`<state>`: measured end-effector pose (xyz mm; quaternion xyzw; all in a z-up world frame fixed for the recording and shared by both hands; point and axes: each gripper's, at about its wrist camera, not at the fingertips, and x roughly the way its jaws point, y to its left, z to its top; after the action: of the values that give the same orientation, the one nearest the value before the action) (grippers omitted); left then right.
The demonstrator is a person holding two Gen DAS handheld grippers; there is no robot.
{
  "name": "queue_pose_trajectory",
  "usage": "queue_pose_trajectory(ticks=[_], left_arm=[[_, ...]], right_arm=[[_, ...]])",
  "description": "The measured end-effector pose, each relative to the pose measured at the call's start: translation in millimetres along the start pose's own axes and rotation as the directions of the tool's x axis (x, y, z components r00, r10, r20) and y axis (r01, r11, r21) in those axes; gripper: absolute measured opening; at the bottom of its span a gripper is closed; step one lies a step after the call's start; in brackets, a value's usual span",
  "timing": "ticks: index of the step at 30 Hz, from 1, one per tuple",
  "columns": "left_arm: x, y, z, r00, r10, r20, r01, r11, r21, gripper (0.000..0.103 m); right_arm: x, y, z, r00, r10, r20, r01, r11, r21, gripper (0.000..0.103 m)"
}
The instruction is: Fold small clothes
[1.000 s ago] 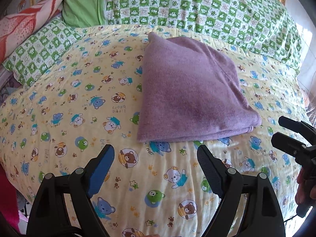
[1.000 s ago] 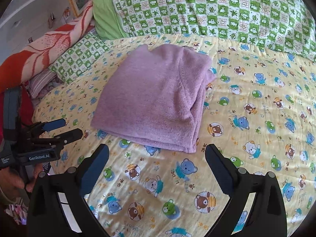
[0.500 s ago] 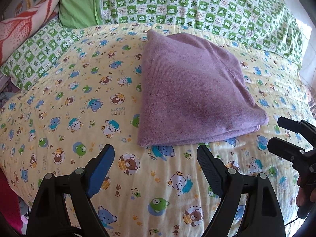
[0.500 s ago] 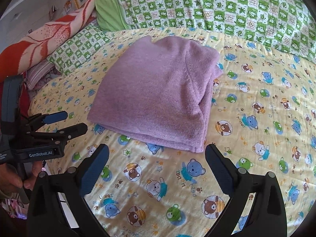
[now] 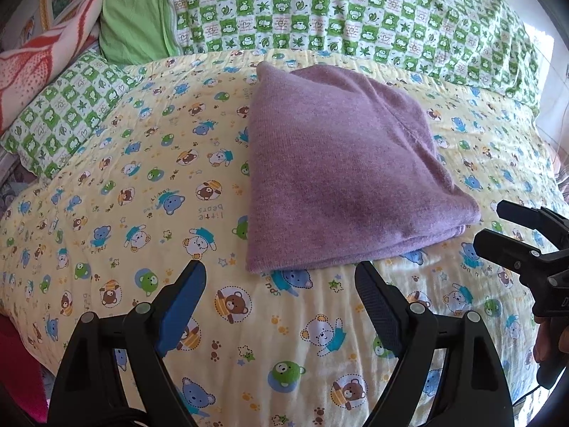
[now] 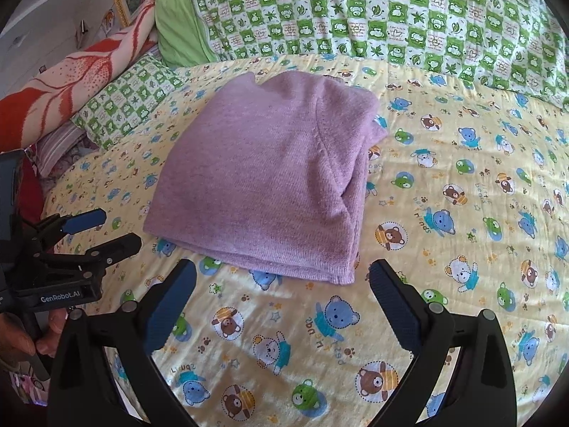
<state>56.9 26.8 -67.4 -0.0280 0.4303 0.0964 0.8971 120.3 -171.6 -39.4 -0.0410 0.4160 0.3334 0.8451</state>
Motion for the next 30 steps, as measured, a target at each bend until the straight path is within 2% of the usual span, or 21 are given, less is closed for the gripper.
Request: queue_pose_trajectory(ticks=[30], left_arm=[[-7.2, -2.0, 2.6, 0.999, 0.034, 0.022, -0.034, 0.999, 0.007, 0.086]], right_arm=[[-8.0, 1.0, 5.4, 1.000, 0.010, 0.028, -0.010, 1.000, -0.001, 0.098]])
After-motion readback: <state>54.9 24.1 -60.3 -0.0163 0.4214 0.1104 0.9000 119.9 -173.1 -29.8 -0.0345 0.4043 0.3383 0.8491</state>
